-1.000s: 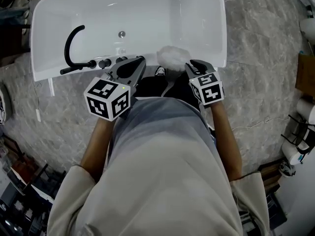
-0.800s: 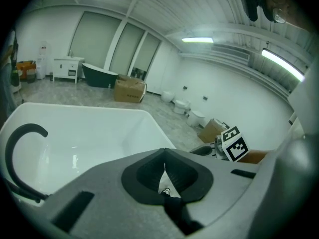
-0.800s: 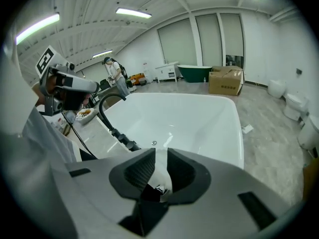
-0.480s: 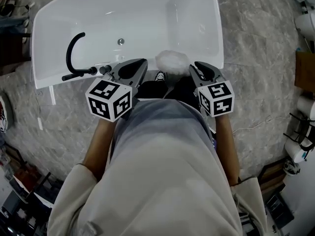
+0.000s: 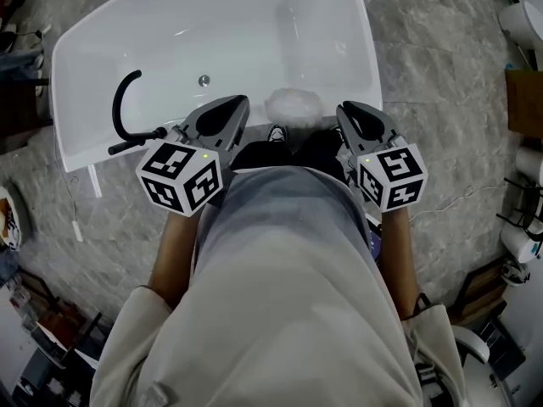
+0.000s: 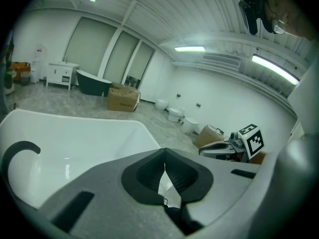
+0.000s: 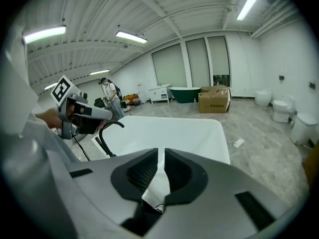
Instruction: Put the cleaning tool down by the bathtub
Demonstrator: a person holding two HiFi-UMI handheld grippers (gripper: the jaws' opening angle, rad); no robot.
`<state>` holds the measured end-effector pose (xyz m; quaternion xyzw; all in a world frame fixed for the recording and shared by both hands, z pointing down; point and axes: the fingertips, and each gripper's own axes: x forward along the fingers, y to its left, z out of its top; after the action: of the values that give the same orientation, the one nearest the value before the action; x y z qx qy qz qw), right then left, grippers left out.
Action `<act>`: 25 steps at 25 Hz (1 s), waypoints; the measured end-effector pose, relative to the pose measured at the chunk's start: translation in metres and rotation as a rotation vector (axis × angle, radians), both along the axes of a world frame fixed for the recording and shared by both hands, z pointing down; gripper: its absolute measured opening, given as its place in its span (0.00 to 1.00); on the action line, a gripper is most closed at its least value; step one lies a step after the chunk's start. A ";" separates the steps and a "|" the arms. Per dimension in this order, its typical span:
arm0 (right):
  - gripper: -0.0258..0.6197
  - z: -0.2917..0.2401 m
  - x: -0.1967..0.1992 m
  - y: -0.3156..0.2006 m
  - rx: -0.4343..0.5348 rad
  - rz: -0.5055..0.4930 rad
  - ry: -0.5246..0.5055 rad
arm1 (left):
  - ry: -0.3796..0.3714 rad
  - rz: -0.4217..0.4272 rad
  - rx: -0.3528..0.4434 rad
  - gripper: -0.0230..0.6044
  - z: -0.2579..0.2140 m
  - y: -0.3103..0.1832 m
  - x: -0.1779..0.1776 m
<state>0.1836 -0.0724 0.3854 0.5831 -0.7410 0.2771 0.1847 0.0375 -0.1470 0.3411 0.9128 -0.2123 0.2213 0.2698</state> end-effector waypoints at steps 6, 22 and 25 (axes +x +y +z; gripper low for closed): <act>0.08 -0.027 0.016 0.003 0.050 0.051 -0.027 | 0.053 0.004 0.003 0.04 -0.017 -0.009 0.004; 0.06 -0.061 0.021 0.031 0.110 0.113 -0.015 | 0.022 0.100 0.038 0.04 -0.020 0.002 0.010; 0.06 -0.064 0.016 0.033 0.115 0.110 0.007 | -0.007 0.143 0.046 0.04 -0.015 0.007 0.011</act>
<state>0.1999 -0.0395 0.3214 0.6334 -0.7219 0.2420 0.1381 0.0482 -0.1401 0.3258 0.9308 -0.1526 0.2381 0.2317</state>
